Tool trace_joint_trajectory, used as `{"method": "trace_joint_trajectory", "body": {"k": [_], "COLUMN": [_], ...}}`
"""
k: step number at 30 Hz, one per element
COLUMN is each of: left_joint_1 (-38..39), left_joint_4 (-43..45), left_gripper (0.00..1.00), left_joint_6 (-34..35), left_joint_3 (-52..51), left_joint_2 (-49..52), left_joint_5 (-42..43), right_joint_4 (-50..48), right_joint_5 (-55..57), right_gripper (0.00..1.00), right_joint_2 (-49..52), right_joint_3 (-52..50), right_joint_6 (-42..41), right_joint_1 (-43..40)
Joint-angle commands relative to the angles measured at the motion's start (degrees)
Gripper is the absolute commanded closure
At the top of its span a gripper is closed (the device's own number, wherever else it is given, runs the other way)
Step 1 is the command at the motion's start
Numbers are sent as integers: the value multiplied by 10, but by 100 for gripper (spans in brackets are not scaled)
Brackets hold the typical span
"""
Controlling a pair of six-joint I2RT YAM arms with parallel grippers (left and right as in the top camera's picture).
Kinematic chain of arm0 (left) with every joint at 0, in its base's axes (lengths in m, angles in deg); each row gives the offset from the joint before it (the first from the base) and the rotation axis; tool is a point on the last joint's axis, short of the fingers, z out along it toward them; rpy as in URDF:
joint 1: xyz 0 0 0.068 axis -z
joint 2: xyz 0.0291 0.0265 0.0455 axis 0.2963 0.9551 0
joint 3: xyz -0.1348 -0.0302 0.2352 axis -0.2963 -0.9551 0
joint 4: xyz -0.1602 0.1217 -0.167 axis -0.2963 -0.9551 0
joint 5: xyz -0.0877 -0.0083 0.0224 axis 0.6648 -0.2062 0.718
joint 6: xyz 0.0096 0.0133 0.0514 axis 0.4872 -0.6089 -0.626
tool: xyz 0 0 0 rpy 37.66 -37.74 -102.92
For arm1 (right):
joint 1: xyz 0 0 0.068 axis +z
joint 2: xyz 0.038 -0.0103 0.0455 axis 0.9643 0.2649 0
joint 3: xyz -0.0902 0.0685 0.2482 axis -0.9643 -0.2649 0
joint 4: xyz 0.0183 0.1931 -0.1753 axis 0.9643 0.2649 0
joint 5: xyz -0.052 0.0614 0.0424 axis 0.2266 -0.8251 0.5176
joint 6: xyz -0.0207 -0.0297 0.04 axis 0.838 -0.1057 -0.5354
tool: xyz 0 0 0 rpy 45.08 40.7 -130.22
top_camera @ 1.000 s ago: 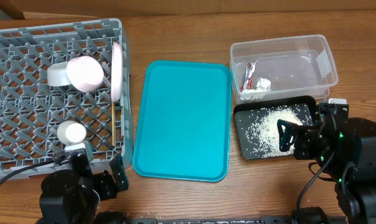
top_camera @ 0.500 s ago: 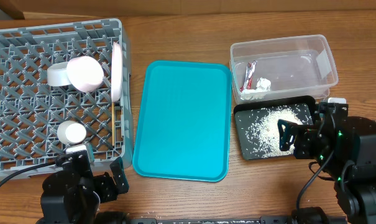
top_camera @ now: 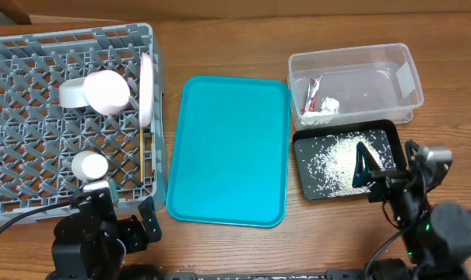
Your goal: Sort waste into correct bins and load items into the dishwasher
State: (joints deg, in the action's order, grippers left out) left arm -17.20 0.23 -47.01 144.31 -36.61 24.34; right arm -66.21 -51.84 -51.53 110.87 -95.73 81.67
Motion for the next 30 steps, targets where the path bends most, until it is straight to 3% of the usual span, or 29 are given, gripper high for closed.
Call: {"method": "trace_joint_trajectory", "body": {"k": [1, 5, 10, 18, 30], "left_joint_1": [0, 0, 0, 0, 0], "left_joint_4": [0, 0, 0, 0, 0], "left_gripper": [0, 0, 0, 0, 0], "left_joint_6": [-3, -3, -3, -3, -3], "left_joint_3": [-1, -1, -1, -1, -1], "left_joint_2": [-3, -3, -3, -3, -3], "left_joint_5": [-5, -5, -5, -5, -5], "right_joint_4": [-103, -249, -301, -180, -185], "right_joint_5": [-5, -34, -35, -47, -46], "right_gripper": [0, 0, 0, 0, 0], "right_joint_2": [-66, -134, -184, -184, -184], "right_joint_3": [-101, -221, -296, -307, -307], "right_joint_6": [3, 3, 4, 31, 31], "right_joint_1": [4, 3, -3, -31, -30]}}
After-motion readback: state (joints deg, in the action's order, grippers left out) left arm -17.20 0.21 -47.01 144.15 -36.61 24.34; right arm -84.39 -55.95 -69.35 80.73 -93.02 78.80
